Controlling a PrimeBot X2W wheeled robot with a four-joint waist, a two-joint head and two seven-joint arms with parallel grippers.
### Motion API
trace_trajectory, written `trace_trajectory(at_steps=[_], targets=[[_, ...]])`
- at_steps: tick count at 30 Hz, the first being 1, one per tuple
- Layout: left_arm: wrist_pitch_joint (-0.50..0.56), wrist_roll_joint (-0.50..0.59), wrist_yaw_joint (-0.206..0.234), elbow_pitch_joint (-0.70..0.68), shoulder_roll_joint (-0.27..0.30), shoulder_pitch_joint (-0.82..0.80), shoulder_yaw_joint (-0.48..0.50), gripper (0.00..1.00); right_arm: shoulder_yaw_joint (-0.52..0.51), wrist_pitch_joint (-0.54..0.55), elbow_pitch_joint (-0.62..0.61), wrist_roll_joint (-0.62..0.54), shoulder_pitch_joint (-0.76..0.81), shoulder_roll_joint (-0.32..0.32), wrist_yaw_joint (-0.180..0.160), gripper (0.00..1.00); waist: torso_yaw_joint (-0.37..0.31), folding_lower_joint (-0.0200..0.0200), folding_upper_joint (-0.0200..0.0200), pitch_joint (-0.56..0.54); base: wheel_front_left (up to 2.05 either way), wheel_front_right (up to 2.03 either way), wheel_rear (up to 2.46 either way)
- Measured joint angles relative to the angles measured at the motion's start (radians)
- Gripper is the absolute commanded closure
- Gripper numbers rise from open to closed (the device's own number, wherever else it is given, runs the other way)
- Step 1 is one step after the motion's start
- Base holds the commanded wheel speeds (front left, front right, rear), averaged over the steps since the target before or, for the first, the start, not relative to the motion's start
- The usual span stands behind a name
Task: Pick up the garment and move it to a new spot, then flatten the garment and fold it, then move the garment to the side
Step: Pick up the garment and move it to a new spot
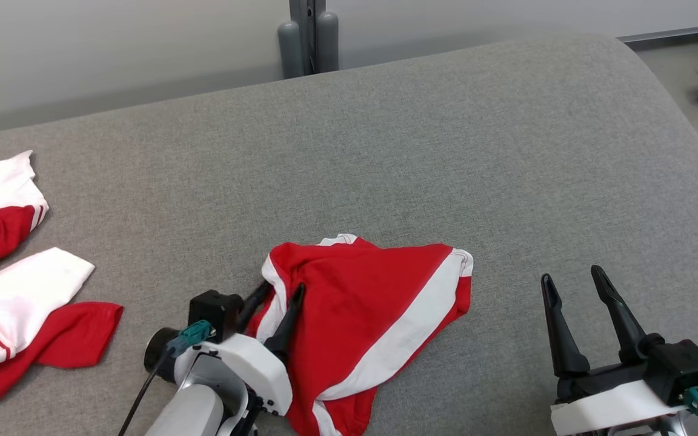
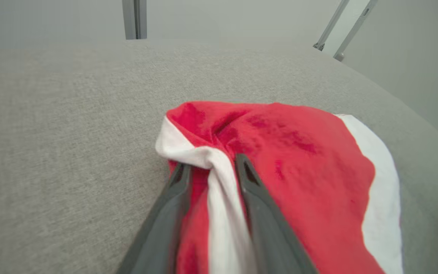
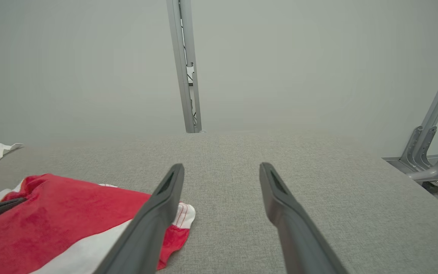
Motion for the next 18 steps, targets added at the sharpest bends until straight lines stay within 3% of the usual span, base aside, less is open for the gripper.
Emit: trace_trajectory(at_steps=[3, 8, 12, 14, 18], targets=[[-0.087, 0.017, 0.036, -0.009, 0.017, 0.023, 0.022, 0.00, -0.018, 0.000, -0.001, -0.018, 0.027, 0.000, 0.000, 0.00, 0.008, 0.0000, 0.0000, -0.031, 0.00, 0.00, 0.00], [-0.130, 0.037, 0.101, -0.118, 0.053, 0.149, 0.069, 0.00, -0.056, 0.000, -0.022, -0.038, 0.074, 0.000, 0.000, 0.00, 0.034, 0.0000, 0.0000, -0.090, 0.00, 0.00, 0.00], [-0.139, 0.089, 0.167, -0.331, 0.077, 0.297, 0.165, 0.00, -0.095, 0.000, -0.057, -0.055, 0.109, -0.001, 0.000, 0.00, 0.081, 0.0000, 0.0000, -0.138, 0.00, 0.00, 0.00], [-0.140, 0.123, 0.184, -0.399, 0.084, 0.379, 0.213, 0.00, -0.112, 0.000, -0.073, -0.068, 0.119, 0.000, 0.000, 0.00, 0.110, 0.0000, 0.0000, -0.154, 0.00, 0.00, 0.00], [-0.140, 0.155, 0.173, -0.444, 0.068, 0.518, 0.311, 0.00, -0.142, 0.000, -0.077, -0.104, 0.143, 0.000, 0.000, 0.00, 0.165, 0.0000, 0.0000, -0.182, 0.00, 0.00, 0.00]])
